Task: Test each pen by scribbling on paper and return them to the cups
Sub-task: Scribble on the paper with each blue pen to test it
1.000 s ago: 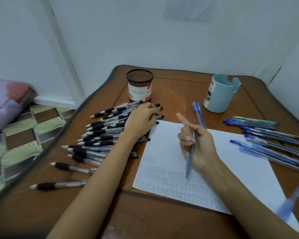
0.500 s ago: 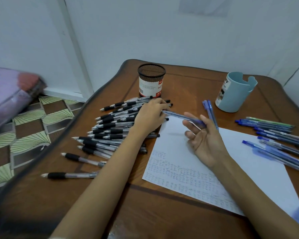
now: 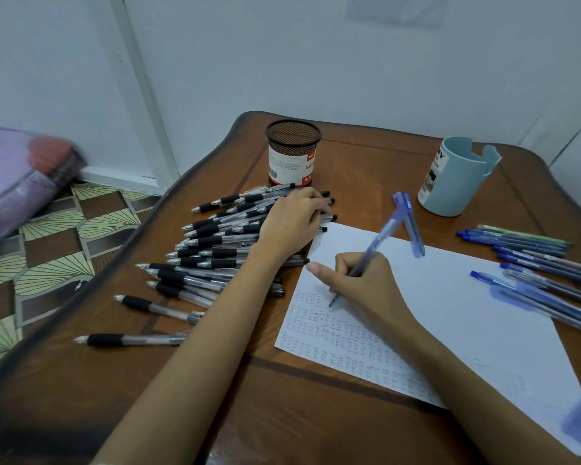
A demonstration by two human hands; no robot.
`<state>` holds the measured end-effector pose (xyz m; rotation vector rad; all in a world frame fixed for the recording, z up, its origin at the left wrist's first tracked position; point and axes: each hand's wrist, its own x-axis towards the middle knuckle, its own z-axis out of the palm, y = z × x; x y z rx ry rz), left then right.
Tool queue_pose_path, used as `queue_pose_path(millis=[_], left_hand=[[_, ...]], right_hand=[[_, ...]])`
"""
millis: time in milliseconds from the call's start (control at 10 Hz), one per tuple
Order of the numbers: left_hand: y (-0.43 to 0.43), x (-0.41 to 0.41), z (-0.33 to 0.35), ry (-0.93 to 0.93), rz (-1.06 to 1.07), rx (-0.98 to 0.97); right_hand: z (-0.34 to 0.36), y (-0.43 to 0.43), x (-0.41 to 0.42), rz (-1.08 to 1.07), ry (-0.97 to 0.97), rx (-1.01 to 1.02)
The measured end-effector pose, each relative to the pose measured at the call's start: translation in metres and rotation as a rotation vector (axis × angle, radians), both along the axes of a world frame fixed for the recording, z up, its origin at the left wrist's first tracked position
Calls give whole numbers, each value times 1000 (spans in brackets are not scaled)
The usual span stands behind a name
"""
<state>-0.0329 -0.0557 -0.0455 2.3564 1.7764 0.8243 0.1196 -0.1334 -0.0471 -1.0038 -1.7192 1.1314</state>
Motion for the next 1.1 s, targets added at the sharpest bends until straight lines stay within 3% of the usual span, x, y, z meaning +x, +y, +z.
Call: queue_pose_path(millis=[1100], left_hand=[[-2,1,2,-3,12,-23]], right_hand=[[-9,6,-3,-69,-48,78]])
